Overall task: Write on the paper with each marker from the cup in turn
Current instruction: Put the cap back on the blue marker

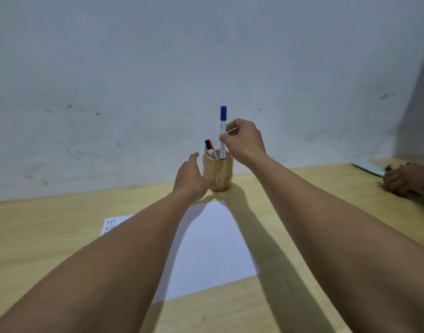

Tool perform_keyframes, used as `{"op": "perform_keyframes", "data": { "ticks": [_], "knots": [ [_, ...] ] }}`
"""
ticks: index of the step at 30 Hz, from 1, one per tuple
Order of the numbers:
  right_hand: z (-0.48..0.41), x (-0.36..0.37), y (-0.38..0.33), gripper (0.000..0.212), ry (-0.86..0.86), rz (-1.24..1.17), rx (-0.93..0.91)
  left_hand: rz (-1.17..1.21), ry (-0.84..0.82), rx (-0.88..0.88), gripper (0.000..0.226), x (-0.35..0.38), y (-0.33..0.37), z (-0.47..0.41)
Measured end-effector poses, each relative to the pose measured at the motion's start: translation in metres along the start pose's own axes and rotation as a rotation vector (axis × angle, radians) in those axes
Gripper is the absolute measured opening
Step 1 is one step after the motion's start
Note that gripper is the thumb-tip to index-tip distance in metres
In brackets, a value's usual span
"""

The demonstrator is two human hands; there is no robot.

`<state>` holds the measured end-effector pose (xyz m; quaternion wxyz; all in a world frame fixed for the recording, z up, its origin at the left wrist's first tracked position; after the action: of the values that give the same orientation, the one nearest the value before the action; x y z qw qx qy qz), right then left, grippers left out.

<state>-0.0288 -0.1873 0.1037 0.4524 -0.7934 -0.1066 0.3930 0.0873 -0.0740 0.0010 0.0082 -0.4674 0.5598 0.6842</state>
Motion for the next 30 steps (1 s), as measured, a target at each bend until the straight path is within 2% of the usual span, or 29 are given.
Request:
{"op": "perform_keyframes", "data": {
  "ticks": [5,10,13,20,24,28,30],
  "knots": [
    [-0.025,0.001,0.016,0.015,0.018,0.036,0.012,0.085,-0.033,-0.024,0.11,0.02,-0.008,-0.026],
    [-0.042,0.015,0.04,0.005,-0.038,0.117,0.069,0.142,-0.032,0.043,0.073,0.029,-0.008,-0.035],
    [-0.049,0.025,0.056,0.019,-0.085,0.162,0.12,0.184,-0.026,0.051,0.06,0.034,-0.012,-0.039],
    [-0.054,0.034,0.077,0.017,-0.13,0.227,0.223,0.184,-0.022,0.068,0.064,0.034,-0.016,-0.044],
    [-0.055,0.034,0.074,0.023,-0.119,0.271,0.216,0.186,-0.023,0.065,0.066,0.035,-0.017,-0.046],
    [-0.05,0.033,0.068,0.013,-0.108,0.324,0.187,0.181,-0.024,0.055,0.066,0.036,-0.018,-0.046],
    [-0.045,0.03,0.064,0.015,-0.09,0.332,0.173,0.182,-0.03,0.049,0.066,0.036,-0.018,-0.046]
  ]
}}
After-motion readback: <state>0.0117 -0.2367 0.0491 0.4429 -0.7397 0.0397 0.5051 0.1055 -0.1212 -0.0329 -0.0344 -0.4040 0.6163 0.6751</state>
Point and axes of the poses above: each hand's wrist, its own z-axis away from the middle knuckle, its own x-axis out of the palm, y = z × x, the point moved 10 cm from there along -z, towards the middle knuckle, and after that the axes turned 13 degrees about -y, right-handed, at the moved point
